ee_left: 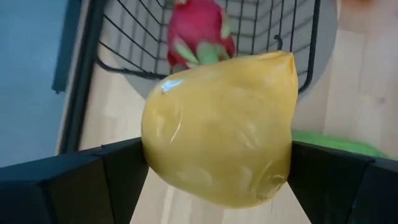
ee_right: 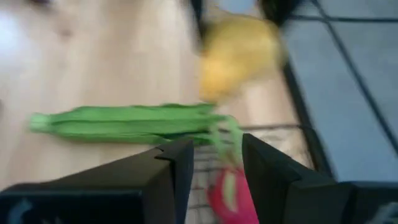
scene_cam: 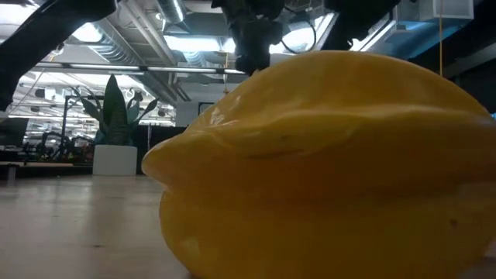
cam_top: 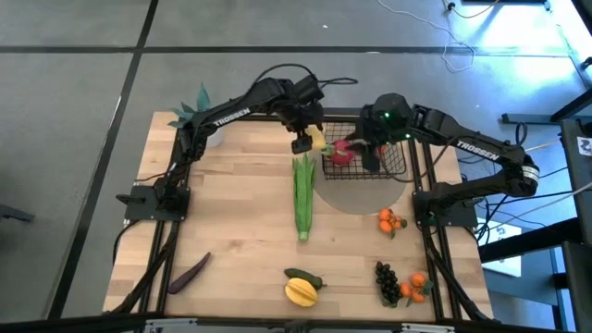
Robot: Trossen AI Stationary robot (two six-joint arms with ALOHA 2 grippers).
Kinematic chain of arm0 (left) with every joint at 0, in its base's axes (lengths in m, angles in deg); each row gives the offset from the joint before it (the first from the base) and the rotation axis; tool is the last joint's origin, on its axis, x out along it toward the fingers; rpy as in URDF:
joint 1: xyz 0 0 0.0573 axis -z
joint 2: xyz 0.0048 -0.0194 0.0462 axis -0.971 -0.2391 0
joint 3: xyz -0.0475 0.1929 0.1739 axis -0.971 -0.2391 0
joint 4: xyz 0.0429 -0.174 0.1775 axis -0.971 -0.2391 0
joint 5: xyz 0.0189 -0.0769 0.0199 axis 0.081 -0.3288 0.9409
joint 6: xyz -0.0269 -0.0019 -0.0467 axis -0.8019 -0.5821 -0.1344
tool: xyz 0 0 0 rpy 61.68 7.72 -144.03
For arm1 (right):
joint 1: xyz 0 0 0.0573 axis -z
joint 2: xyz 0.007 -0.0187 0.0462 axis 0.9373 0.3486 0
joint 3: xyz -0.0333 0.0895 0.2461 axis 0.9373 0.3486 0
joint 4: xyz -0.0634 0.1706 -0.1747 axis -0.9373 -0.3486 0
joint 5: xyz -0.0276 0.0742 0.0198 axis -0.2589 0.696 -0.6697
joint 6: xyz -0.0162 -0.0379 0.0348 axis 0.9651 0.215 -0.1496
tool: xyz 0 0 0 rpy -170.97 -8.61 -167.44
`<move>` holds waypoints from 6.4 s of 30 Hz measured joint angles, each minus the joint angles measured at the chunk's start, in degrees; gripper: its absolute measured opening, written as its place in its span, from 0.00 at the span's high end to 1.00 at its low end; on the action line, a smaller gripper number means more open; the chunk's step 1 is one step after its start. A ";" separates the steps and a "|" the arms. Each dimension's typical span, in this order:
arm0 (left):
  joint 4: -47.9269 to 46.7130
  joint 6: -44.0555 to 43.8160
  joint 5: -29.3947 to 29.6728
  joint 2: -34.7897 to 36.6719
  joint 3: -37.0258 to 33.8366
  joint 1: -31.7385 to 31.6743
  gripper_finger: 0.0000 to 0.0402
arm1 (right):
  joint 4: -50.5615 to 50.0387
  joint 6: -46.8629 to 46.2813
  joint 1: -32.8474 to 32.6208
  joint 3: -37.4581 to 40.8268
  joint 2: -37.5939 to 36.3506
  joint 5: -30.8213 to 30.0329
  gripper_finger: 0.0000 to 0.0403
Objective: Build produce basket
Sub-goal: Put the pear into the black wire basket
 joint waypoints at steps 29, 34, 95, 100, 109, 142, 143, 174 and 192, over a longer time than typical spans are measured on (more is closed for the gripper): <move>5.12 -1.55 2.50 1.33 0.07 2.30 0.25 | 2.82 -6.31 -6.16 0.00 6.18 -13.51 0.69; 5.12 -1.53 2.55 1.33 0.07 2.30 0.25 | 3.96 -5.56 -6.16 0.00 7.27 -18.90 0.69; 6.54 4.72 8.75 1.30 -0.02 4.51 0.17 | 4.03 -3.69 -6.12 0.00 7.28 -15.64 1.00; 6.67 4.70 8.73 1.30 -0.02 4.51 0.17 | 4.05 -3.64 -6.12 0.00 7.28 -15.62 1.00; 6.81 4.66 8.60 1.28 -0.02 4.51 0.17 | 3.77 -3.56 -6.14 0.00 7.28 -15.53 1.00; 7.69 5.07 9.93 1.26 -0.02 4.77 0.17 | 2.68 -2.59 -6.15 0.00 7.26 -15.41 1.00; 7.50 5.05 9.96 1.26 0.00 4.77 0.17 | 2.68 -2.59 -6.16 0.00 7.26 -15.39 1.00; 8.03 11.01 12.71 1.26 0.00 4.77 0.17 | 2.70 -2.36 -6.14 0.00 7.26 -15.42 1.00; 8.10 10.99 12.77 1.26 0.00 4.77 0.17 | 2.66 -2.20 -6.14 0.00 7.26 -15.42 1.00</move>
